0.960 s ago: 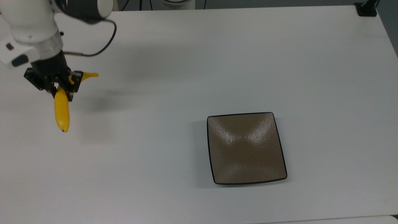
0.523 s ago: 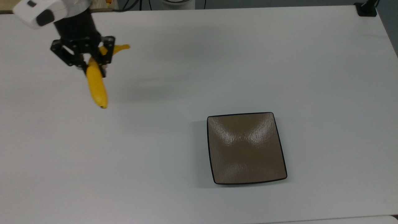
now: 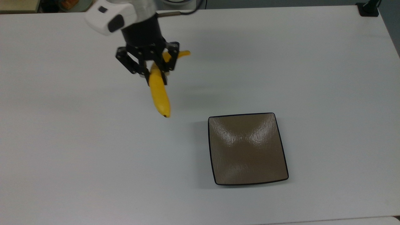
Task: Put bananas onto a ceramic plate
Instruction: 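Lower the held banana onto the brown square plate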
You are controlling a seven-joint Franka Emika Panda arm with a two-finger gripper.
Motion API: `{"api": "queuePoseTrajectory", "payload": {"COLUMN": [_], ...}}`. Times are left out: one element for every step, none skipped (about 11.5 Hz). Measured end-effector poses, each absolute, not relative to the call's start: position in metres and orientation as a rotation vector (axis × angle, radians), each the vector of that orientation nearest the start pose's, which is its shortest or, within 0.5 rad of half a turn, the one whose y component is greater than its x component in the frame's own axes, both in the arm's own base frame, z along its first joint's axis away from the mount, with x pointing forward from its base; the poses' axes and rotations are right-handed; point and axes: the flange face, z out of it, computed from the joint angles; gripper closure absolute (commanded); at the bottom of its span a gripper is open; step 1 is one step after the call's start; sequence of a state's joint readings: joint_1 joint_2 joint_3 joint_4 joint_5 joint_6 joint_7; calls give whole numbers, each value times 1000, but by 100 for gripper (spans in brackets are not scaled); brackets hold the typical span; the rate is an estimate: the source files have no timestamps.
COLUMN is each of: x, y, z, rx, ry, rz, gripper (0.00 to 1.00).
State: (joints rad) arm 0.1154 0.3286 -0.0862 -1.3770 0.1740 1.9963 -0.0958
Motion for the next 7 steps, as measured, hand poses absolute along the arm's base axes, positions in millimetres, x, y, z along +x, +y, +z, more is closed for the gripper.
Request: {"api": "queuePoseTrajectory", "payload": {"x": [693, 703, 712, 721, 728, 735, 738], "y": [56, 74, 89, 104, 116, 128, 141], "z": [553, 543, 532, 516, 502, 489, 477], "rx": [-2953, -2912, -2881, -2853, -2812, -2771, -2749], "ry": [-90, -45, -20, -3, 16, 26, 19], "rz": [-490, -562, -619, -660, -696, -739, -765], "gripper": [100, 100, 100, 100, 100, 100, 100]}}
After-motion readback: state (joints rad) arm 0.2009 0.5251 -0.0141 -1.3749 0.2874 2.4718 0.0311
